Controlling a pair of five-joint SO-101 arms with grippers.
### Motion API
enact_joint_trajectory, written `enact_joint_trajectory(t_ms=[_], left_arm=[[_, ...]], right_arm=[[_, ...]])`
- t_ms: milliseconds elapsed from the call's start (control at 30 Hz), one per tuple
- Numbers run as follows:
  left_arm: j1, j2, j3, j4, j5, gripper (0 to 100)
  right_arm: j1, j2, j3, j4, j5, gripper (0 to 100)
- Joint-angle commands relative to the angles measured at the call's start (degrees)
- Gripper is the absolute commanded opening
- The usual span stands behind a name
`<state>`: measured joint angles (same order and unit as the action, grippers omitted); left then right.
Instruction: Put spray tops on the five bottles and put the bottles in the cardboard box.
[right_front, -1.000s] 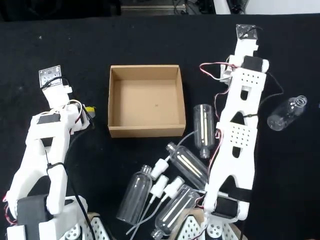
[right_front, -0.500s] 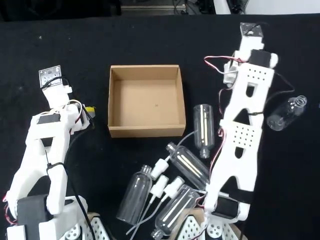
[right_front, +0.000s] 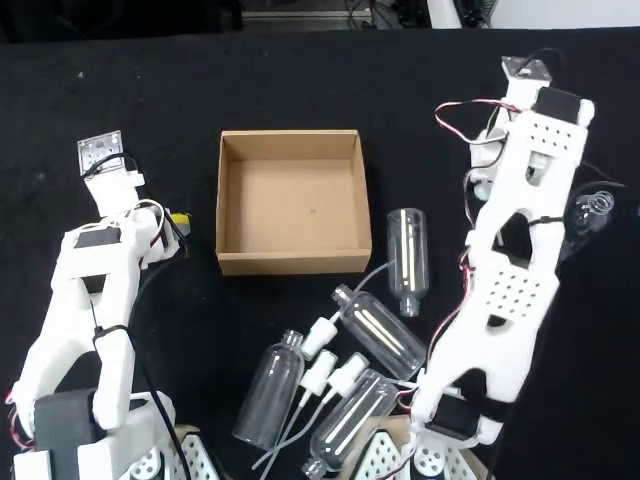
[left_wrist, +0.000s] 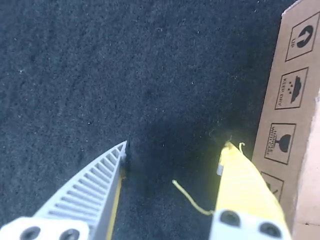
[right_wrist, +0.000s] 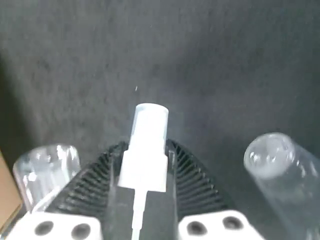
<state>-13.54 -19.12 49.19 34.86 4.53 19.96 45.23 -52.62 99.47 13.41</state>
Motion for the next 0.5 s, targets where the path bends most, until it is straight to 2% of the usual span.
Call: enact_joint_trajectory(t_ms=[0, 300, 467], left_arm=[[-0.66, -2.55, -0.84, -0.88, -0.09, 27], [-0.66, -2.55, -0.75, -0.88, -0.09, 27], [-0.66, -2.55, -0.66, -0.88, -0.09, 27]], right_arm=[[1.23, -10.33, 4.35, 0.09, 0.70, 1.0], [1.23, -33.27, 22.29, -0.35, 2.55, 1.0], [2.55, -48.57, 42.15, -8.18, 3.08, 1.0]])
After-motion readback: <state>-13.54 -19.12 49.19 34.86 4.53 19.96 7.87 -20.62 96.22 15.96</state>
